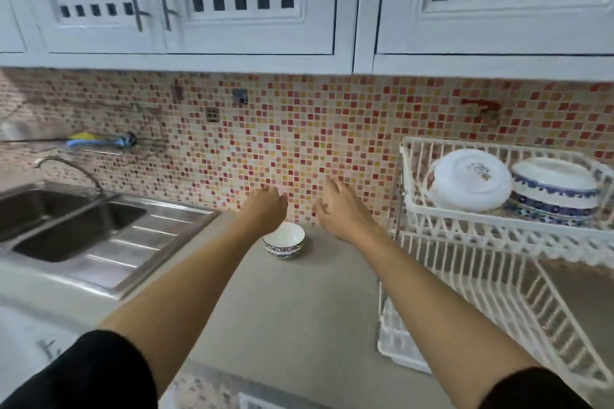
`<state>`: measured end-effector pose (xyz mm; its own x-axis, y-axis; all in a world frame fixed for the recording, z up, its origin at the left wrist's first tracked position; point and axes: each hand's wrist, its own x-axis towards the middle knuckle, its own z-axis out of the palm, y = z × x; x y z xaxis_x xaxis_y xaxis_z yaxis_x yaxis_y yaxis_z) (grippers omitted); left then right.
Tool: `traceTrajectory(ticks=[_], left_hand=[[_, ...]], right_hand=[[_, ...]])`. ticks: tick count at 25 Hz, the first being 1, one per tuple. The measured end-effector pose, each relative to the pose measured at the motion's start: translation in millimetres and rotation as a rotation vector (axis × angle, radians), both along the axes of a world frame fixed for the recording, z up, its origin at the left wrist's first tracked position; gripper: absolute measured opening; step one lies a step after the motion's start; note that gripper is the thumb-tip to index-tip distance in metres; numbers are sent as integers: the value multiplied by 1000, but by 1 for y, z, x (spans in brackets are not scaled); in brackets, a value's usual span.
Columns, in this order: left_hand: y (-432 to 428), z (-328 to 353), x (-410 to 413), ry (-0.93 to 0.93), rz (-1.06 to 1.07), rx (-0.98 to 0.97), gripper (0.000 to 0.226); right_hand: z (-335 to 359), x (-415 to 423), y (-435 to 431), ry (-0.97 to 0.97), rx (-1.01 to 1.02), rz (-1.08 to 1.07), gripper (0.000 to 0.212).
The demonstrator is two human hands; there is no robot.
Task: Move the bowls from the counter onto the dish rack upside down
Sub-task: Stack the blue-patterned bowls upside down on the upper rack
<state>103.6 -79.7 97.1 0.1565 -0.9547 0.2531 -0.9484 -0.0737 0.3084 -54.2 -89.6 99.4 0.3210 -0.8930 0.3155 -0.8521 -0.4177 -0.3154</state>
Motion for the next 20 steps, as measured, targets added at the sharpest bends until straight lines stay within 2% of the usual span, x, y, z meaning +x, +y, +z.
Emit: traceTrajectory(ticks=[4, 8, 17, 20], left_hand=[[-8, -55, 29, -32, 7, 118, 43], [-43, -113, 55, 14, 42, 213, 46], [-202, -185, 100, 138, 114, 385, 47], [-248, -207, 106, 219, 164, 438, 54]], right_hand=[[-52, 32, -29, 91, 107, -35, 59], [-95, 53, -85, 170, 194, -81, 64], [-171, 104, -257, 186, 325, -156, 64], [-206, 105, -302, 169, 430, -205, 67]])
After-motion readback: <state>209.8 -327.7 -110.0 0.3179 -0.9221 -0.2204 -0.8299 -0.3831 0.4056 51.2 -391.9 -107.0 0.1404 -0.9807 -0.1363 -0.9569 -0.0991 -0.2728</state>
